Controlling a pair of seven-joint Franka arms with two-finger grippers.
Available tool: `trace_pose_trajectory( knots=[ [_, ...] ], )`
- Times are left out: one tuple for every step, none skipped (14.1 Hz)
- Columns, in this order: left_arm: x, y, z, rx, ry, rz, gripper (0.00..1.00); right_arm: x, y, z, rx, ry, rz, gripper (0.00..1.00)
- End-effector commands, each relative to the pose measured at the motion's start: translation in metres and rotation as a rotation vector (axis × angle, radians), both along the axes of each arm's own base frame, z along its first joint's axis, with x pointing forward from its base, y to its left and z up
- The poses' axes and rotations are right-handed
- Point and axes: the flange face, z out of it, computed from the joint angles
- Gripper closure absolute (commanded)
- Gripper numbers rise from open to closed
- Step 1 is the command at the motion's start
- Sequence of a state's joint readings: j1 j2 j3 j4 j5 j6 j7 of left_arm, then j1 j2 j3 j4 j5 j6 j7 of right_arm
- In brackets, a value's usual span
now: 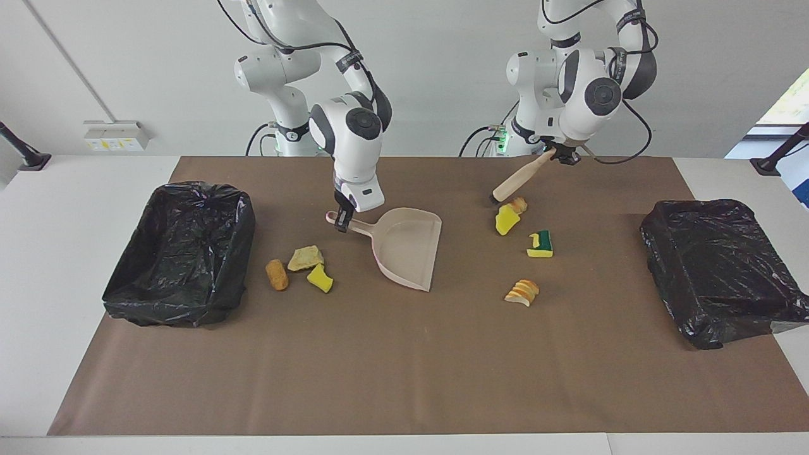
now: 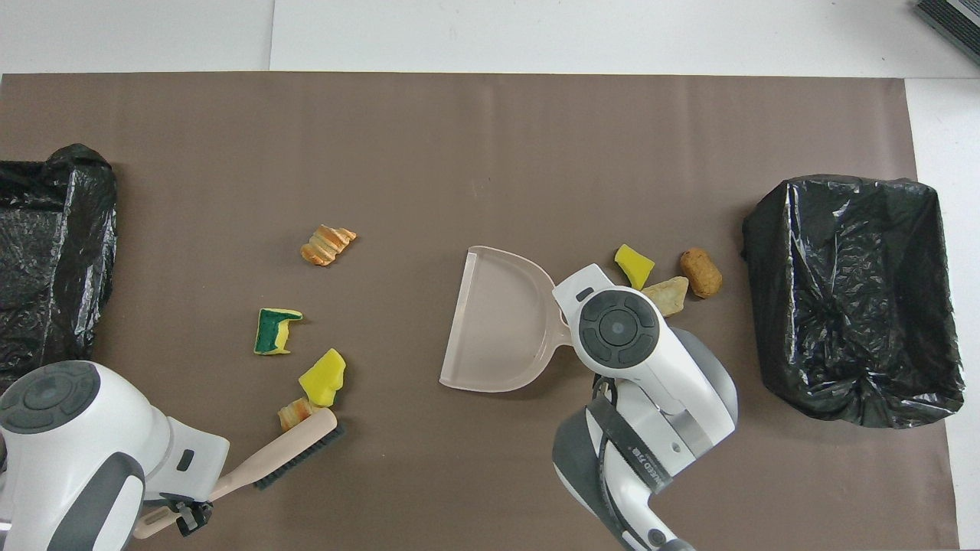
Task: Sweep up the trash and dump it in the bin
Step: 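Sweep the sponges and bread pieces toward the dustpan with the left gripper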
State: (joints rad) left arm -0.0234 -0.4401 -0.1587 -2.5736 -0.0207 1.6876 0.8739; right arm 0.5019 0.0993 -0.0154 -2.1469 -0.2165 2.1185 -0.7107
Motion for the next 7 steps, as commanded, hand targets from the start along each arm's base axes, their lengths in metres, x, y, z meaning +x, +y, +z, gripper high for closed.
trace_pose_trajectory(
  knots=[
    [0.004,0.02,-0.015,-0.032,-0.055,0.041,1.0,0.0,-0.004,-0.003,0.001,-0.013,-0.022,1.0],
    [0.016,0.03,-0.015,-0.045,-0.074,0.054,1.0,0.0,-0.004,-0.003,0.001,-0.013,-0.022,1.0],
    [0.032,0.033,-0.014,-0.058,-0.106,0.051,1.0,0.001,-0.005,-0.003,0.001,-0.012,-0.022,1.0],
    [0.05,0.036,-0.011,-0.065,-0.142,0.061,1.0,0.001,-0.005,-0.003,0.001,-0.012,-0.022,1.0],
    [0.068,0.037,-0.008,-0.072,-0.166,0.067,1.0,0.001,-0.005,-0.003,0.001,-0.013,-0.023,1.0],
    [0.088,0.034,-0.002,-0.078,-0.187,0.073,1.0,0.001,-0.005,-0.003,0.001,-0.013,-0.023,1.0],
    [0.106,0.033,0.004,-0.085,-0.196,0.074,1.0,0.001,-0.005,-0.003,0.001,-0.013,-0.023,1.0]
  ],
)
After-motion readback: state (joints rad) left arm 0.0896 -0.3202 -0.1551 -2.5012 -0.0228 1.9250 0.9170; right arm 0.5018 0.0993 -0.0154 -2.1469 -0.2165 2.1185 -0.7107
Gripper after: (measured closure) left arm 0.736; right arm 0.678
